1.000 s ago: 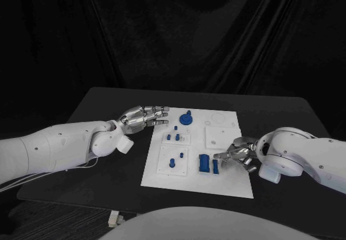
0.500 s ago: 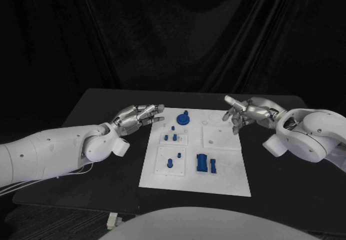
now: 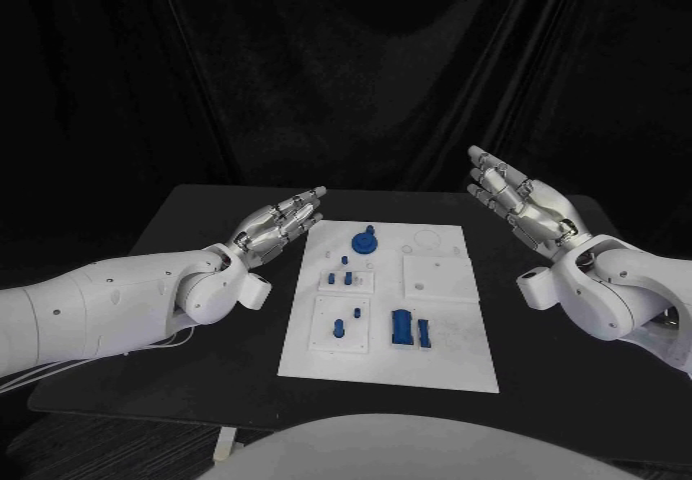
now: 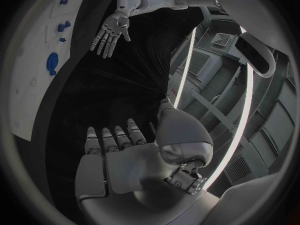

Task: Assemble the parts on the task board

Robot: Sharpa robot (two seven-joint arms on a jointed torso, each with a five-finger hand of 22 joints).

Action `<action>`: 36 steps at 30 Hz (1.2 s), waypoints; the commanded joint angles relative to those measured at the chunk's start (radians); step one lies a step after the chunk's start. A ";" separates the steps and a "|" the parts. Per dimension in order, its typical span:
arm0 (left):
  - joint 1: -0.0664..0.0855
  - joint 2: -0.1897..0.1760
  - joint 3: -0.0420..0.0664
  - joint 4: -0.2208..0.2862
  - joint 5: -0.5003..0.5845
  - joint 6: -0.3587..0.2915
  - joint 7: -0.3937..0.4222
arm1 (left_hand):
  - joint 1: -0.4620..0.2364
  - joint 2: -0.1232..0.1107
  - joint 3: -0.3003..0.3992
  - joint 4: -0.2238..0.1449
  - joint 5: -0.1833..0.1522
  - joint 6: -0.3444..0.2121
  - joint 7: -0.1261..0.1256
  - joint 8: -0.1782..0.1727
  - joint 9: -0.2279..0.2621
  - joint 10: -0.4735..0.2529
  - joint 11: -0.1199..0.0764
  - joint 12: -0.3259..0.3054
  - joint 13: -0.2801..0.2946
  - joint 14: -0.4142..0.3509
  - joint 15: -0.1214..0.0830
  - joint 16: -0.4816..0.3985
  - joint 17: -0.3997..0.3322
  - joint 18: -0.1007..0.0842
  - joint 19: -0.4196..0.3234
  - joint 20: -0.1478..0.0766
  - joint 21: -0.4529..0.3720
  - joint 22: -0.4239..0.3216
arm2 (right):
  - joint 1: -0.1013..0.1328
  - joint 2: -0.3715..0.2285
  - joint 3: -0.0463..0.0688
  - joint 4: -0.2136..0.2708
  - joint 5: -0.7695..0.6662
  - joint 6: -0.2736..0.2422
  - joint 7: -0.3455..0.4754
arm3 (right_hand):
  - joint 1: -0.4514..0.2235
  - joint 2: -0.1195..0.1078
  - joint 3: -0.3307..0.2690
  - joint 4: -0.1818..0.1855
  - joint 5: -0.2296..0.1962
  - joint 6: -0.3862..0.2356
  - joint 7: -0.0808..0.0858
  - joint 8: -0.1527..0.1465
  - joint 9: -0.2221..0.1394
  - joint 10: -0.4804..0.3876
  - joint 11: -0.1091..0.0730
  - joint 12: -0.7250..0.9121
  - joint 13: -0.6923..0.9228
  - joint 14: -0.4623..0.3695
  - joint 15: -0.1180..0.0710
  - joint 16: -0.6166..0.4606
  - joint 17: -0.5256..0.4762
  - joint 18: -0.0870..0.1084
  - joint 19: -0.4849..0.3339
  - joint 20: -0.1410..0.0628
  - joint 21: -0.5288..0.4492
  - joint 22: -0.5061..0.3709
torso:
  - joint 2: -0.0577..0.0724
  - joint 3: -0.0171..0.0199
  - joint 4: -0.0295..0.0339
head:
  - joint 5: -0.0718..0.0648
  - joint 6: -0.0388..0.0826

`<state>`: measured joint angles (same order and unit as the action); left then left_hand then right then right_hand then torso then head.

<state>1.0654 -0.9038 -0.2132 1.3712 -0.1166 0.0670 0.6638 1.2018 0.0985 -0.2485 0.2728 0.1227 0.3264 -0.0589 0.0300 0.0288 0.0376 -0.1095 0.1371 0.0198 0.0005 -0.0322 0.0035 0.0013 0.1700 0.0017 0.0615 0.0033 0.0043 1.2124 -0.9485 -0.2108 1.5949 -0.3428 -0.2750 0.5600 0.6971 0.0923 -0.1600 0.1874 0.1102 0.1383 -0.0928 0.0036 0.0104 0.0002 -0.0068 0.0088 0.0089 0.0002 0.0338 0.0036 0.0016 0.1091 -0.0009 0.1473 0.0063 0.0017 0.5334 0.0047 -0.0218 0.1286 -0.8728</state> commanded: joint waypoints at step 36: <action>-0.015 0.123 0.212 0.198 0.116 -0.834 -0.143 | -1.009 -0.099 0.248 -0.273 -0.123 -0.326 0.059 -0.030 -0.029 -0.038 0.110 -0.137 -0.020 0.000 0.032 -0.004 -0.001 -0.170 -0.002 -0.061 -0.003 -0.004 | -0.162 0.168 0.211 -0.025 0.343 -0.495 -0.040 | -0.697 -0.092 0.160 -0.187 -0.110 -0.138 0.093 -0.004 -0.010 0.000 0.007 -0.009 -0.009 0.000 -0.034 -0.004 -0.002 -0.109 0.001 -0.147 -0.006 -0.002 | 0.011 -0.0047 0.0218 | -0.129 0.273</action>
<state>1.0520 -0.7827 -0.0027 1.5650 -0.0226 -0.6701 0.5338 0.2640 0.0006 -0.0065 0.0218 0.0071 0.0386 0.0002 0.0048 0.0014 -0.0002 -0.0104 0.0057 0.0012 -0.0033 -0.0068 0.0036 0.0015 0.0131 0.0011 0.0067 0.0033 0.0016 1.0517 -0.7797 -0.0012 1.5698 -0.0150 -0.7355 0.5323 0.0063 -0.0011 0.0000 0.0026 0.0035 0.0034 -0.0001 0.0036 0.0012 -0.0016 -0.0050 0.0037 0.0011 0.0003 0.0053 0.0037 0.0011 0.0074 0.0003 0.0053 0.0064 0.0013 0.5442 0.0000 -0.0001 0.0000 -0.6002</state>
